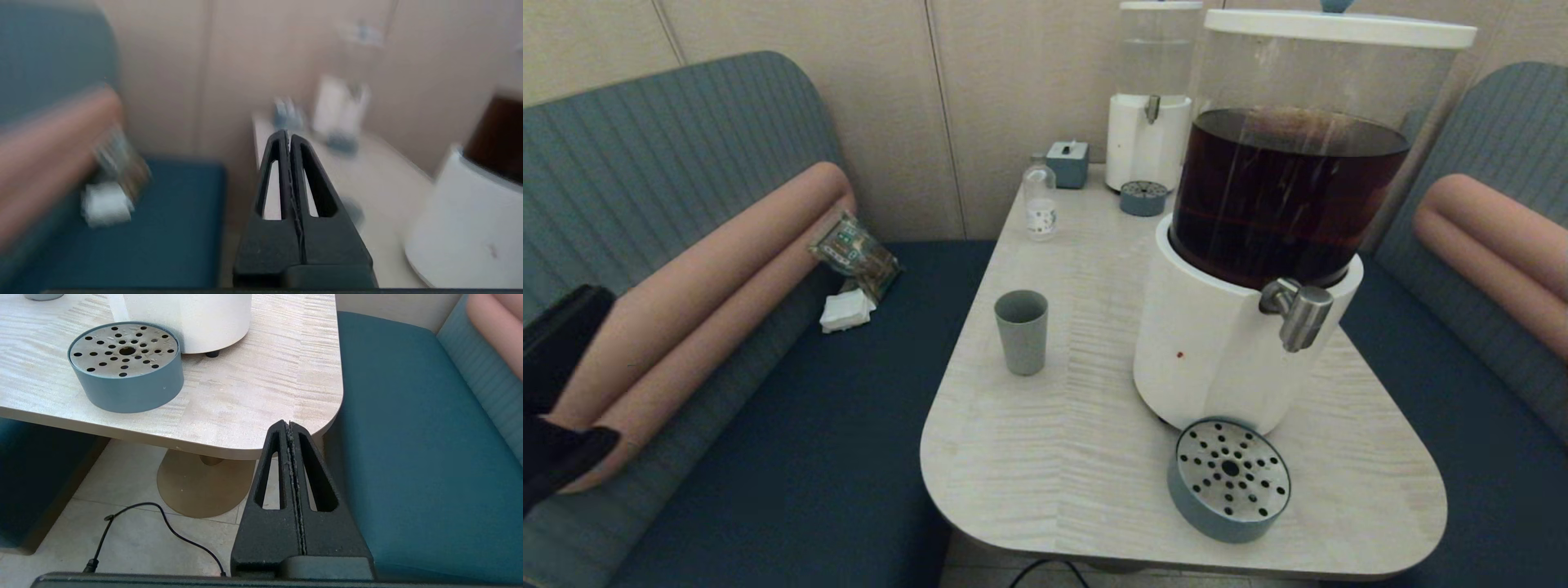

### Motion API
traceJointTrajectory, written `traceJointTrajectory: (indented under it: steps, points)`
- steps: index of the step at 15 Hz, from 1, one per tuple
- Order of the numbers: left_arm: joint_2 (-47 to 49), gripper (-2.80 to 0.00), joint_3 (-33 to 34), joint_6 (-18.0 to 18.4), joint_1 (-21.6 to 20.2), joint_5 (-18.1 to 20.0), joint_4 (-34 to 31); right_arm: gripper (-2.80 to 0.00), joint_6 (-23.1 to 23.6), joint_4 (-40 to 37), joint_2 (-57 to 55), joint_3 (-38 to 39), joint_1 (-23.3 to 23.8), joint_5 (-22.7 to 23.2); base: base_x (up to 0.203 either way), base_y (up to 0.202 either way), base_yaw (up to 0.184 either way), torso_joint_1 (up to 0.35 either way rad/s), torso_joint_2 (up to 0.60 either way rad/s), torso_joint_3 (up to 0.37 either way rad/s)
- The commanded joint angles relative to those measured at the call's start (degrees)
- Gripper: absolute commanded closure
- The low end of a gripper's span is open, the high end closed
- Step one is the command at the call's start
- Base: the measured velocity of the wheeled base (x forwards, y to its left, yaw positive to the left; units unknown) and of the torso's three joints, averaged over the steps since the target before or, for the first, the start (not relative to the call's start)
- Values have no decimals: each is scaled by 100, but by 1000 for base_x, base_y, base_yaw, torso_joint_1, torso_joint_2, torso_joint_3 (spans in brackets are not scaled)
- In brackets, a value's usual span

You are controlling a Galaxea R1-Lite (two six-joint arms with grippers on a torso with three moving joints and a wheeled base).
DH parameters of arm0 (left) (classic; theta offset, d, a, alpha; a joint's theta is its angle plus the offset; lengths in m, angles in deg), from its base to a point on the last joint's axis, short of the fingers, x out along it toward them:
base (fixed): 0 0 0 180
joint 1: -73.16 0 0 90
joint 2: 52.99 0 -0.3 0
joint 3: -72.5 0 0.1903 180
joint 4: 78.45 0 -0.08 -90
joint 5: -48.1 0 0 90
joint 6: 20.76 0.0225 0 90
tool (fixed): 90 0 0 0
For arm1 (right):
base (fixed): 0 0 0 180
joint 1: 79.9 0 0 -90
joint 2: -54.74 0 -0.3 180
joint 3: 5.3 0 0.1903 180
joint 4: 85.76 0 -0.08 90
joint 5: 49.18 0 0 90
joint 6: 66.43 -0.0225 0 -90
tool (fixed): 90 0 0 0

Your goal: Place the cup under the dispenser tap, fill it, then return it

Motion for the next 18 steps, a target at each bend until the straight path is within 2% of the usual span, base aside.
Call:
traceJointTrajectory:
  steps: [1, 3, 6, 8, 11, 13, 15, 18]
  points:
    - [-948, 0, 70, 9, -317, 43, 31, 0, 6, -2, 11, -1, -6, 3, 0, 0, 0, 0, 0, 0]
    - [-1577, 0, 153, 88, -531, 215, 33, 0, 6, 1, 11, -1, -6, 3, 0, 0, 0, 0, 0, 0]
    - [-2624, 0, 271, 195, -915, 814, -20, 0, 6, -2, 20, -1, -6, 3, 0, 0, 0, 0, 0, 0]
    - [-3259, 0, 291, 217, -1028, 992, -173, 0, 6, -2, 11, -1, 3, 3, 0, 0, 0, 0, 0, 0]
    - [-4092, 0, 206, 251, -995, 1070, -980, 0, 6, -2, 11, -1, 3, 3, 0, 0, 0, 0, 0, 0]
    - [-4274, 0, 285, 351, -861, 1066, -1122, 0, 6, -2, 11, -1, -6, 3, 0, 0, 0, 0, 0, 0]
    - [-4704, 0, 310, 705, -663, 1048, -1744, 0, 6, -2, 11, -1, -6, 3, 0, 0, 0, 0, 0, 0]
    - [-5516, 0, 498, 1072, -590, 1016, -2602, 0, 6, -2, 11, -1, -3, 3, 0, 0, 0, 0, 0, 0]
